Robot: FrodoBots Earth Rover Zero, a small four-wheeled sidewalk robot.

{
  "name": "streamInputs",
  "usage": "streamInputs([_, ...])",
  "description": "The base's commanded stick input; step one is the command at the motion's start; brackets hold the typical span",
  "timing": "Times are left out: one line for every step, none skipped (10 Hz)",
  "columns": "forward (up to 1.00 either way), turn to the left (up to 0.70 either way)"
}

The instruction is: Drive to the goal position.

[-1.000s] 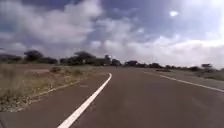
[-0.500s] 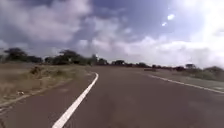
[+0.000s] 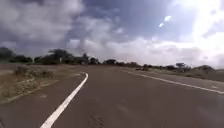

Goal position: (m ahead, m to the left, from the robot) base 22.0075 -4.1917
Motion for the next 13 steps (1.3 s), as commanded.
streamInputs([1.0, 0.0])
streamInputs([1.0, 0.0])
streamInputs([1.0, 0.0])
streamInputs([1.0, 0.0])
streamInputs([1.0, 0.0])
streamInputs([1.0, 0.0])
streamInputs([1.0, 0.0])
streamInputs([1.0, 0.0])
streamInputs([1.0, 0.0])
streamInputs([1.0, 0.0])
streamInputs([1.0, 0.0])
streamInputs([1.0, 0.0])
streamInputs([1.0, 0.0])
